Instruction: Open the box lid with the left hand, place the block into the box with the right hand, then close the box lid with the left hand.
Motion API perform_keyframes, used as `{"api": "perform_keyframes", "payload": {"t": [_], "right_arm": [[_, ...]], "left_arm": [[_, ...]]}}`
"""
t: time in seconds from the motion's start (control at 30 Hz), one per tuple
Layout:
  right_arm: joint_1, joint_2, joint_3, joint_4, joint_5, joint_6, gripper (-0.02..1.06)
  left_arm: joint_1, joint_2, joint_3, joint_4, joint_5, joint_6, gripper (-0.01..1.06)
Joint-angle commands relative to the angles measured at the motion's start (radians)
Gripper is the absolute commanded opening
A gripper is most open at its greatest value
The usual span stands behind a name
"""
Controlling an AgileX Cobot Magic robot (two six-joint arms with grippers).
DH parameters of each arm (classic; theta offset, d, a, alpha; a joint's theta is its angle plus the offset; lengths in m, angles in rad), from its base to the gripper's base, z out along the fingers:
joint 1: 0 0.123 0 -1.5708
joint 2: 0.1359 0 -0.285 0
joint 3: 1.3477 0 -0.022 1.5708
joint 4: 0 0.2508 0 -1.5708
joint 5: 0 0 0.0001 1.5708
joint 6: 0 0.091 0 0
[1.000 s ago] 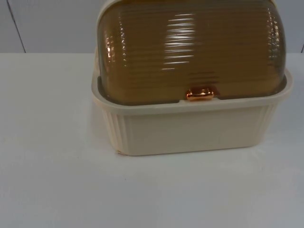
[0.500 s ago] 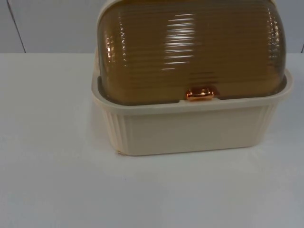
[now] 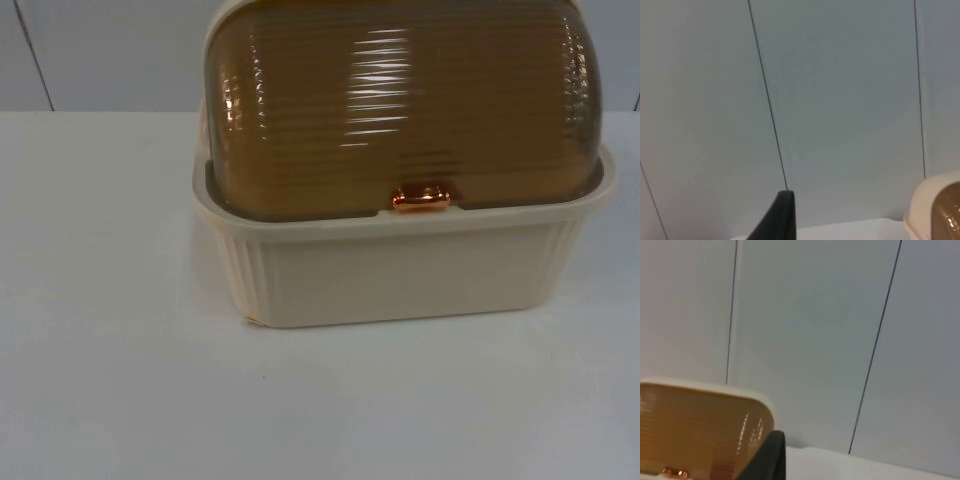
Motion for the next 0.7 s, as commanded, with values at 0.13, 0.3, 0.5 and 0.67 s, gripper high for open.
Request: {"api": "perform_keyframes", "payload": {"t": [0.13, 0.3, 0.5, 0.67], "right_arm": [[0.029, 0.001, 0.043, -0.008, -0.005, -0.016, 1.05], [0.053, 0.001, 0.056, 0.011, -0.009, -0.016, 1.05], [0.053, 0.001, 0.056, 0.012, -0.012, -0.012, 1.05], [0.053, 0.001, 0.088, -0.057, 0.021, 0.066, 1.05]], "left_arm": [[-0.005, -0.002, 0.006, 0.009, 0.002, 0.003, 1.05], [-0.005, -0.002, 0.006, 0.003, 0.011, 0.000, 1.05], [-0.005, -0.002, 0.006, -0.010, 0.012, 0.000, 1.05], [-0.005, -0.002, 0.081, 0.017, 0.045, -0.078, 1.05]]}}
